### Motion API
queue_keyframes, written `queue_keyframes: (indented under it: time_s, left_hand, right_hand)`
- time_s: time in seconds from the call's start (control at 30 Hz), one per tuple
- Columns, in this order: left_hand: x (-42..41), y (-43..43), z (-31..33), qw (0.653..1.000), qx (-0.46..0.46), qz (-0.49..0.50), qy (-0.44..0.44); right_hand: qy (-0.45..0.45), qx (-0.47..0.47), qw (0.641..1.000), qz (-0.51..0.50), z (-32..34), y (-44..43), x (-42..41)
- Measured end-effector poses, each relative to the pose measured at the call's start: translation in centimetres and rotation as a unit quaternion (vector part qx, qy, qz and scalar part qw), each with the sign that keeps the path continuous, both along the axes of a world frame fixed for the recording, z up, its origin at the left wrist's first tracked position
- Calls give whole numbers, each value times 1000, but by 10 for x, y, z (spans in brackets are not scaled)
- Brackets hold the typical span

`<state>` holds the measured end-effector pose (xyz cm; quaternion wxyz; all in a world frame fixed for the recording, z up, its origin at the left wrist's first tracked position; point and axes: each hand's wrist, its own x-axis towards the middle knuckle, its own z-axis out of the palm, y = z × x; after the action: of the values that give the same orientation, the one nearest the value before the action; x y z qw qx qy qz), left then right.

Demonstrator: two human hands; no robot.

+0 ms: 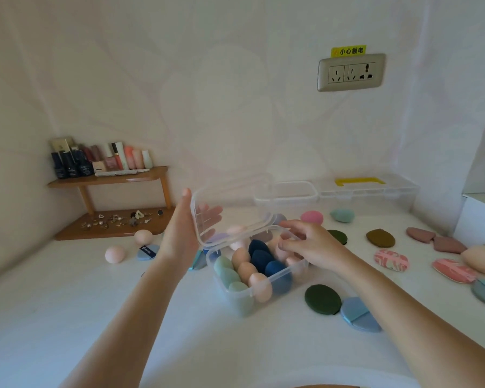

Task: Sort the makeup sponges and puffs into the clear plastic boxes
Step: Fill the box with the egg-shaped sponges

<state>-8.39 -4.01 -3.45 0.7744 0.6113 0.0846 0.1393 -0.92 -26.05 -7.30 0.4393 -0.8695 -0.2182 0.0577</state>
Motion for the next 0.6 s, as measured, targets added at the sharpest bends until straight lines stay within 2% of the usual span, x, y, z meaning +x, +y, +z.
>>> queue_keyframes:
  time_s: [0.1,0.13,0.2,0.27,0.33,0.4,0.43,0.53,0.6]
  left_hand:
    - [-6,-1,2,992,115,-51,-7]
    - [-10,3,2,988,136,-74,-5]
    - [-14,2,5,970,209,-124,17]
    - [-17,-5,7,922,346,-158,69]
    - [-19,-13,7,861,466,-179,97]
    - [-27,-25,6,805,527,-253,102]
    - [-31,-30,5,777,563,-258,112]
    - [-31,-40,-6,684,690,-188,144]
    - [-25,-48,-14,644,727,-162,175]
  right_hand:
    - [25,-12,999,18,5,-6,3]
    - [64,13,998,20,8,-9,4]
    - [184,122,975,21,14,-16,6]
    - [249,191,948,48,16,-21,7]
    - [253,198,943,89,13,-23,10]
    - [271,223,931,101,9,-24,14]
    - [276,220,930,102,9,-25,17]
    - [248,168,945,131,7,-25,17]
    - [204,134,959,142,3,-24,15]
